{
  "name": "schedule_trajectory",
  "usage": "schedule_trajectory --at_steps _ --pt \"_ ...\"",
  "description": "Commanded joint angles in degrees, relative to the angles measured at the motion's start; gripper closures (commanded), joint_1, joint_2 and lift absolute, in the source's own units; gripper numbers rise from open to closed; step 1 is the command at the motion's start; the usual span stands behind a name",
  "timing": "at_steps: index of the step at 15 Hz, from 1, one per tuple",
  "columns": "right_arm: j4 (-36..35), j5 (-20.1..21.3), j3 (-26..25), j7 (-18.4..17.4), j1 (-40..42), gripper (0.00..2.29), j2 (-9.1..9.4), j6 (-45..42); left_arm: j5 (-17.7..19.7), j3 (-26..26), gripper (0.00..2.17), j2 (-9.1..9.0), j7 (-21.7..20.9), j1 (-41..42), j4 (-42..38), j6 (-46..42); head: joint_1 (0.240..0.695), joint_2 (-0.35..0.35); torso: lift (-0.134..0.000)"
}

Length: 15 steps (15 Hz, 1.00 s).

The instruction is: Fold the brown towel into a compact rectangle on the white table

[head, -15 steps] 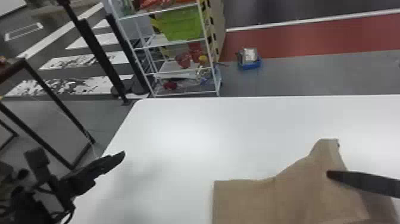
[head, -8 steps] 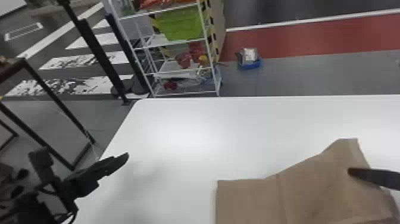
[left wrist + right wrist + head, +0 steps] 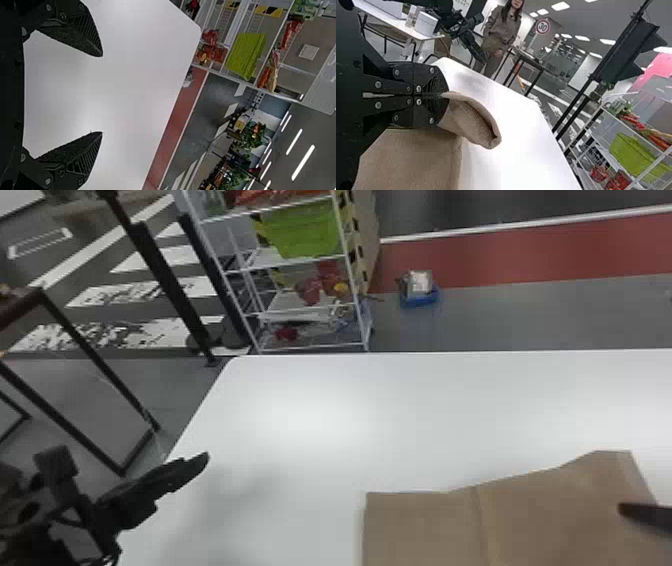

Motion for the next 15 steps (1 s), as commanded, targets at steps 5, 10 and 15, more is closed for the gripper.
schedule_trajectory --at_steps 5,10,15 --pt "0.7 6.8 -0.1 1.6 2.7 1.41 -0.91 0.3 -0.3 -0.1 0.21 -0.89 -0.2 0.7 -2.0 0.7 0.695 0.350 -0.124" --pt "1.6 12.5 1.7 2.2 3.6 1.41 -1.17 0.3 -0.4 -0.5 0.21 -1.76 -0.5 1.7 -3.3 0.7 0.695 0.350 -0.124" --pt "-5.6 6.2 -1.8 4.3 5.1 1.41 1.11 0.3 -0.6 0.3 0.21 -2.03 -0.5 1.9 -5.3 3.7 0.695 0.350 -0.124"
